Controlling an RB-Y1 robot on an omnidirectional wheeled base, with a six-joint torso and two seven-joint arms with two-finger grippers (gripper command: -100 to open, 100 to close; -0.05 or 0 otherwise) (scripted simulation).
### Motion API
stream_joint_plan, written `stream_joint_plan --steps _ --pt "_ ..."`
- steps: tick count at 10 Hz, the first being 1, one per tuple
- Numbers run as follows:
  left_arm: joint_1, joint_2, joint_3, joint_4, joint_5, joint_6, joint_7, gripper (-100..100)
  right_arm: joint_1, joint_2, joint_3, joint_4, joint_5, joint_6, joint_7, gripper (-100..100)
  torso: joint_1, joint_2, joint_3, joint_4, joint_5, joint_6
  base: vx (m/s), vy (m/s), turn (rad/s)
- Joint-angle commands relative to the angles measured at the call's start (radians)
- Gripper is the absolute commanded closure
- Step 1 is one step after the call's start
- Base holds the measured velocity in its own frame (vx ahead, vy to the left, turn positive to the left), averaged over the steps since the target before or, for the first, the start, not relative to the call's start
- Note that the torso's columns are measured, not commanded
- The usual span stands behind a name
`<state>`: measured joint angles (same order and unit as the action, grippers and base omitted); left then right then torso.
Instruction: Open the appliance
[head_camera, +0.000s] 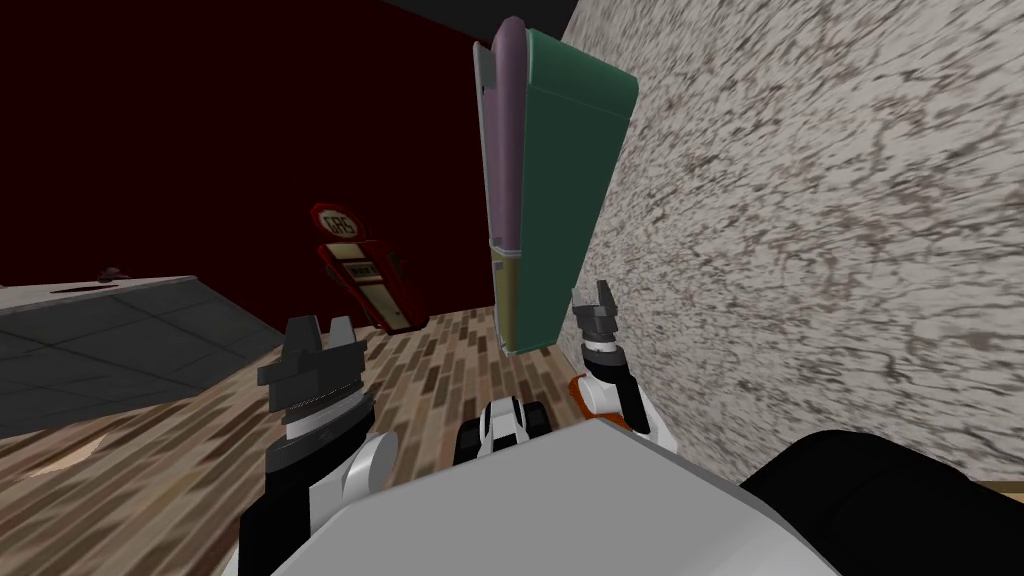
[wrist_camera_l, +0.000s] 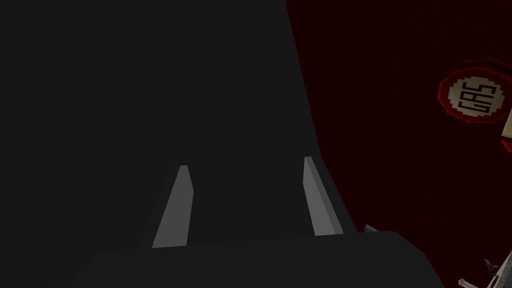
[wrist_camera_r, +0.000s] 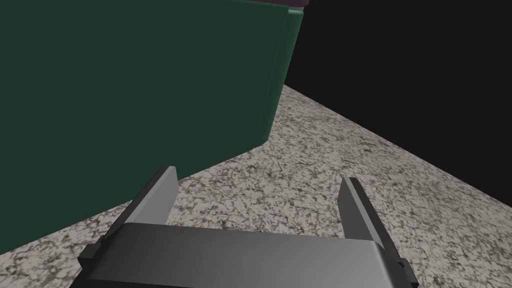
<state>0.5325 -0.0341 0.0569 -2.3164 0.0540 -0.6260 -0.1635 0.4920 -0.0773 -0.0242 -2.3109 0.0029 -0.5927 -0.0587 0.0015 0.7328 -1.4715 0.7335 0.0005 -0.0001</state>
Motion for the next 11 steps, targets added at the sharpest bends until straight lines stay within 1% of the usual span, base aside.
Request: stream_joint_plan --steps 1,4,8,9,11 --pt "0.000 0.000 0.000 0.000 0.000 0.000 0.000 0 -0.018 -0.041 -0.004 0.014 0.043 0.009 0.048 -100 0.000 0.003 -0.005 0.003 0.000 0.000 0.064 0.049 -0.032" --pt "0.000 0.000 0.000 0.000 0.000 0.000 0.000 0 -0.046 -0.079 -0.012 0.037 0.114 0.019 0.121 -100 -0.001 0.005 -0.005 0.004 0.000 0.000 0.075 0.058 -0.042" --pt "0.000 0.000 0.000 0.000 0.000 0.000 0.000 0 -0.092 -0.124 -0.025 0.071 0.231 0.034 0.237 -100 0.000 0.005 -0.005 0.004 0.000 0.000 0.091 0.070 -0.052" --pt "0.000 0.000 0.000 0.000 0.000 0.000 0.000 0 -0.092 -0.124 -0.025 0.071 0.233 0.034 0.246 -100 -0.001 0.005 -0.005 0.004 0.000 0.000 0.066 0.063 -0.018" --pt "0.000 0.000 0.000 0.000 0.000 0.000 0.000 0 -0.118 -0.145 -0.032 0.089 0.300 0.042 0.310 -100 -0.003 0.007 -0.003 0.005 -0.001 0.000 0.065 0.062 -0.058"
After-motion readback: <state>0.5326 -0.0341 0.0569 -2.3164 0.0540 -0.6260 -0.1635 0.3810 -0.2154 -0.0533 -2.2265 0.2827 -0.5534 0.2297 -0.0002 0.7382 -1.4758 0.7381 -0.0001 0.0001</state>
